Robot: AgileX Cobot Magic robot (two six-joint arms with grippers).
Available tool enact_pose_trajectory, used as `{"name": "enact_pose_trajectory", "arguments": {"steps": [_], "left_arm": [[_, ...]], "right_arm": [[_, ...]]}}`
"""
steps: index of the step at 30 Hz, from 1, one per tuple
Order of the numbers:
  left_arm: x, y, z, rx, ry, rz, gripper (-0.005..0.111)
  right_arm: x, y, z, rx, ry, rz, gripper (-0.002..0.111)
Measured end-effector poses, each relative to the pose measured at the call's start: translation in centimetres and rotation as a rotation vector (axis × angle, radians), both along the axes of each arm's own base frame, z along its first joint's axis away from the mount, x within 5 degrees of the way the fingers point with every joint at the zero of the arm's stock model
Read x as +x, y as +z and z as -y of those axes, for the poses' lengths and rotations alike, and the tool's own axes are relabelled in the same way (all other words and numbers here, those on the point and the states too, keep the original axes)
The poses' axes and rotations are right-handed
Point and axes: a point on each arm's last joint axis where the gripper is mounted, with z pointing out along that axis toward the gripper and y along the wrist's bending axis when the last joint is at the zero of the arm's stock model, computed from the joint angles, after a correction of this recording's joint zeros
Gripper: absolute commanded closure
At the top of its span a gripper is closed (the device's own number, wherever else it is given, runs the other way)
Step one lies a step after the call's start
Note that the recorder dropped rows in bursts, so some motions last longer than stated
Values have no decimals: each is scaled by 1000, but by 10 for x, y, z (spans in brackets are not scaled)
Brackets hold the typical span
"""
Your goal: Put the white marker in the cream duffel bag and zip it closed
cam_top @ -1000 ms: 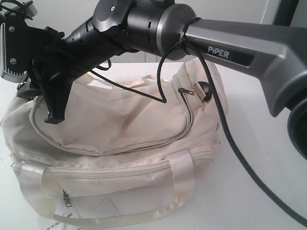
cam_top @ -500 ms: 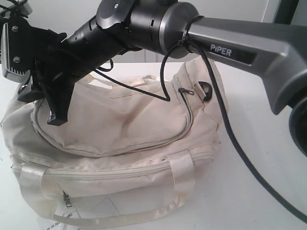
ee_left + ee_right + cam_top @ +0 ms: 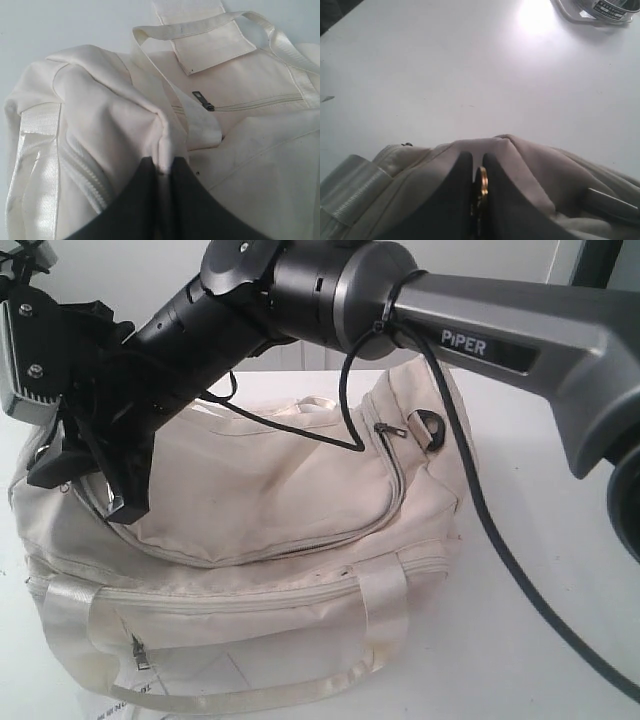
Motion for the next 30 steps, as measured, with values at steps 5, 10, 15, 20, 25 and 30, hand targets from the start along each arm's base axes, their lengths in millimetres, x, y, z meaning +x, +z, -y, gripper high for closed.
{"name": "enact_pose_trajectory", "arguments": {"steps": [5, 10, 15, 20, 25, 30], "left_arm": [[0, 0, -1, -1, 3, 1, 107], [0, 0, -1, -2, 3, -1, 107], [0, -1, -1, -2, 1, -4, 107], [0, -1, -1, -2, 1, -4, 107], [0, 0, -1, -2, 2, -2, 107], [0, 0, -1, -2, 2, -2, 106]], "right_arm": [[-3, -1, 1, -11, 27, -21, 108], [-3, -1, 1, -17, 31, -20, 108], [-5, -4, 4, -58, 47, -32, 108], [-7, -11, 7, -109, 49, -43, 108], [-7, -11, 8, -114, 50, -45, 108], [-7, -11, 8, -114, 49, -47, 108]]}}
